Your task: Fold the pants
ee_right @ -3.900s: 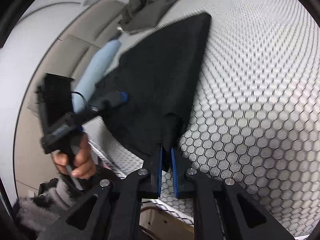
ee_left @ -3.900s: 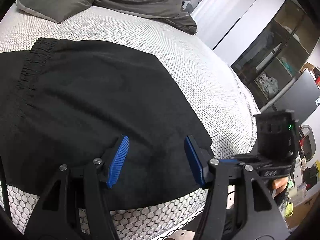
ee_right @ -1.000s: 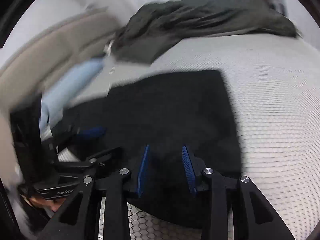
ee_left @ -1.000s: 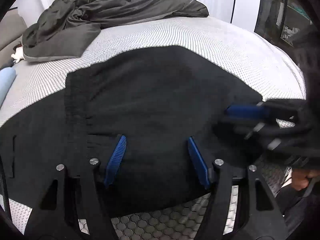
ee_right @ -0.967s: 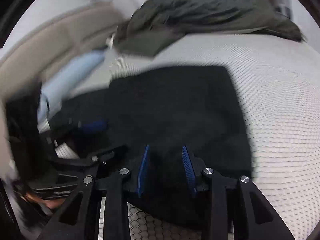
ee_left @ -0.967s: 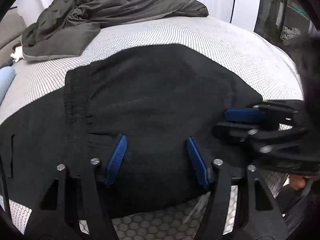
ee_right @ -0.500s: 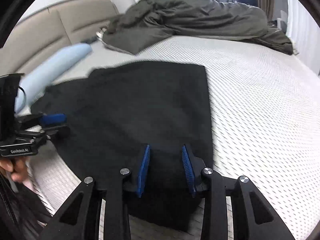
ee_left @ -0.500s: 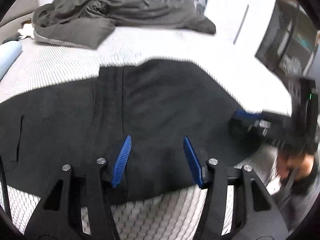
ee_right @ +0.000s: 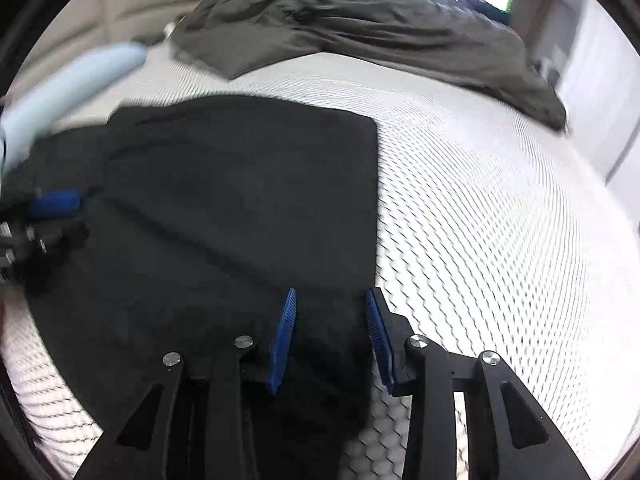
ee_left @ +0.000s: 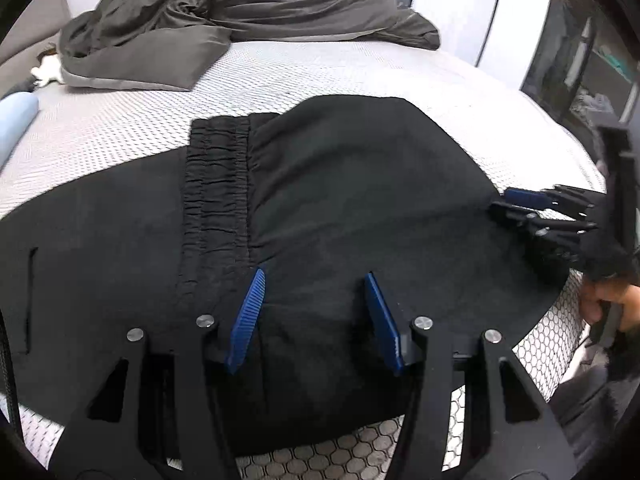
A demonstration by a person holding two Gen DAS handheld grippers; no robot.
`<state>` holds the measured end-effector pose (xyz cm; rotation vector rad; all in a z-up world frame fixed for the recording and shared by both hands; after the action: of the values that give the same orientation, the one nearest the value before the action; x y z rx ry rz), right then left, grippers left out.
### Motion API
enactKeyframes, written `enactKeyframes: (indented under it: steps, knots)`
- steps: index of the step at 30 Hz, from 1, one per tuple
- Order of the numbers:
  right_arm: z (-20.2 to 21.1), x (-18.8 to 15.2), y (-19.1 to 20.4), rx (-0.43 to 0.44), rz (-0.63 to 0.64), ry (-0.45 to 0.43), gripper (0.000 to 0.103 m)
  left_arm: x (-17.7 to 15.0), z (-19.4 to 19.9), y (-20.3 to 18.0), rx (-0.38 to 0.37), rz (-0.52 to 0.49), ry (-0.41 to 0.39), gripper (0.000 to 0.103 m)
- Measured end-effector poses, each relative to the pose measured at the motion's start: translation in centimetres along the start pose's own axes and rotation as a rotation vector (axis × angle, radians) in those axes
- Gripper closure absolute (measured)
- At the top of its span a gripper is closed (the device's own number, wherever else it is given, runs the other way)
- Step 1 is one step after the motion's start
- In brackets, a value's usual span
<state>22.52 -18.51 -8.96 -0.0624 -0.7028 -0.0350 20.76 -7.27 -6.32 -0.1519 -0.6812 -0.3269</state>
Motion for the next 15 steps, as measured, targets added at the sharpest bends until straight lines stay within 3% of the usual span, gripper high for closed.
enactKeyframes:
  steps: [4, 9, 11, 13, 15]
  knots:
    - [2.5, 1.1, 0.6, 0.111, -0.059, -0.053, 0.066, 1.5, 1.6, -0.5, -0.019, 0.027, -0.055, 0.053]
    - [2.1, 3.3, 4.4, 0.249, -0.084, -0.046, 0.065, 4.4, -0.4, -1.2, -0.001, -0.008, -0.016, 0.053]
    - [1.3, 3.3, 5.1, 0.256, -0.080, -0.015, 0.065, 5.0, -3.1, -0.5, 0.026, -0.032, 0.033, 0.053]
    - [-1.1, 3.4, 6.3, 0.244, -0.061, 0.058, 0.065, 4.3, -4.5, -0.2, 0.002, -0.039, 0.049, 0.053]
    - [-2.0, 2.6, 7.0, 0.174, 0.037, 0.078, 0.066, 4.0, -4.5, -0.2, -0.022, -0.095, 0.041, 0.054]
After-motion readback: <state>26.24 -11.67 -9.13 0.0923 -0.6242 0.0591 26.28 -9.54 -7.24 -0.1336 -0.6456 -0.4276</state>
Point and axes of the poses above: each gripper's, at about its wrist camera, not at the fingertips, and z roughly against the way its jaws point, y to its left, x to its top, the point moved 5 cm from there along -z, roughly the way its jaws point, and after that the axes turned 8 degrees about -z, right-handed, at the moved point
